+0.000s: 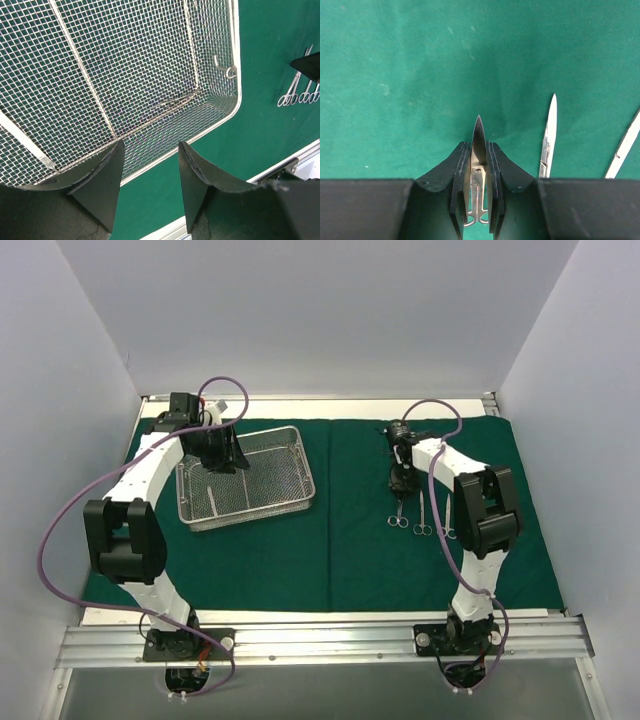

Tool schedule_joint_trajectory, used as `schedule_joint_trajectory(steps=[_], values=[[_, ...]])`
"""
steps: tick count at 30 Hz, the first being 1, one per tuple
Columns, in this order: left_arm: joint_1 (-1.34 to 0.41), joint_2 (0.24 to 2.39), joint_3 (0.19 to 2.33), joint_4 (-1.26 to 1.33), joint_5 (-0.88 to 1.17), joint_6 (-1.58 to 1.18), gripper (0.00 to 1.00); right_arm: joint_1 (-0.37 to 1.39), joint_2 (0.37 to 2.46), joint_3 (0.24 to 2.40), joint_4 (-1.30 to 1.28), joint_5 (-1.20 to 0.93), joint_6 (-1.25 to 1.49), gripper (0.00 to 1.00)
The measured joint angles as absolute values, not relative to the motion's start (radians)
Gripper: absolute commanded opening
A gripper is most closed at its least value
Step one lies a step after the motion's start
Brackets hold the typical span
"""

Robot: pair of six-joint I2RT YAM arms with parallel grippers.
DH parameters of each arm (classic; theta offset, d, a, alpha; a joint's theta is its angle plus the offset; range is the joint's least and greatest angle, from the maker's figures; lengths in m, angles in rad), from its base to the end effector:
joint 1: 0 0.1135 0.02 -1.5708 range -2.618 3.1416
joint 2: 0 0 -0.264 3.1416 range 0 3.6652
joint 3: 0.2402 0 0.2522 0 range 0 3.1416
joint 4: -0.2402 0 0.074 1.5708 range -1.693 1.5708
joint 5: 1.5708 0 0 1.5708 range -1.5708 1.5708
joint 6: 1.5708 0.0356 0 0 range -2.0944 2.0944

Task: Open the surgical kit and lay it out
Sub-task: Place the medical item in the surgical kit.

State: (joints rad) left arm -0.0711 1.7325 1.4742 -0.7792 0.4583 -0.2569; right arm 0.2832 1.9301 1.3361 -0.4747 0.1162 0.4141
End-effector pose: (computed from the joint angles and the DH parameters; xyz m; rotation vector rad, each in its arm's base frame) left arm 0.3665 -0.0419 0.2783 -0.0763 2.6060 -0.7148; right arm 0.3872 0.1084 0.1774 0.2112 2.6216 0.0866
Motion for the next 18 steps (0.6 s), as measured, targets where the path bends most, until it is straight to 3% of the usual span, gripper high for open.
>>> schedule_joint_trajectory(steps=[11,18], values=[[-0.071,1.758,1.5,-0.792,0.453,-0.256,0.56,0.29,1.93,1.32,-0.475,0.12,0.375,0.0],[-0.071,1.785,1.544,-0.803,0.451,-0.255,0.56,0.291,1.938,1.305,-0.471,0.117,0.364,0.09]])
